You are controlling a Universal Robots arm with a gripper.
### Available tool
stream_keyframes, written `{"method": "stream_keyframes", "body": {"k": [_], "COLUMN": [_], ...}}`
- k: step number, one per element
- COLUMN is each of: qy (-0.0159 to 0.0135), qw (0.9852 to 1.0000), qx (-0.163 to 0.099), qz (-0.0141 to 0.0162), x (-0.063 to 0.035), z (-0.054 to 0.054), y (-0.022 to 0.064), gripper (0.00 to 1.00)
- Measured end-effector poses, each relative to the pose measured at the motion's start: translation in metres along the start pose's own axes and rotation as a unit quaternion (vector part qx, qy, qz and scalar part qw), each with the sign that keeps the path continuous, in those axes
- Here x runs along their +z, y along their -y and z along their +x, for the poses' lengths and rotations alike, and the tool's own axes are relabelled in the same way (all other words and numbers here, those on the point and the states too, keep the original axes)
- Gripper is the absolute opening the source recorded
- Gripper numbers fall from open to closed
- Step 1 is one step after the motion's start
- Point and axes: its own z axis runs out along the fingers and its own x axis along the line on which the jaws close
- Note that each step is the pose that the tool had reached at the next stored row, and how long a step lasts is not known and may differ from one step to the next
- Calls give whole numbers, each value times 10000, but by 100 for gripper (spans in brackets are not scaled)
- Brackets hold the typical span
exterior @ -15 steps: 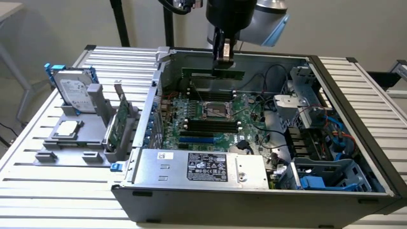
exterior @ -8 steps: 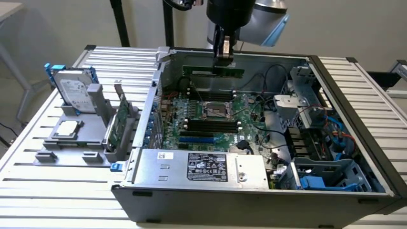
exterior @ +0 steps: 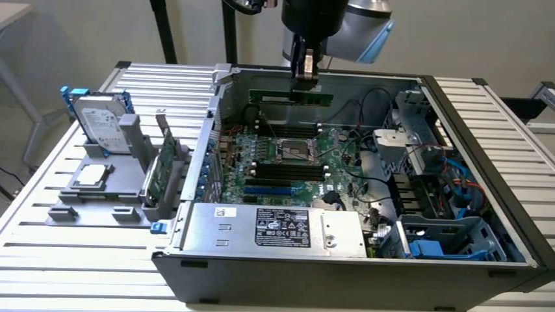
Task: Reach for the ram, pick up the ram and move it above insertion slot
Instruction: 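Pick up the ram and move it above insertion slot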
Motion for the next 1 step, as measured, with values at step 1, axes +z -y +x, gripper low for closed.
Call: {"method": "stream_keyframes", "body": {"k": [1], "qy": [0], "qw": [10000], "qx": [0], "qz": [0], "x": [0], "z": [0], "y": [0], "gripper": [13]}}
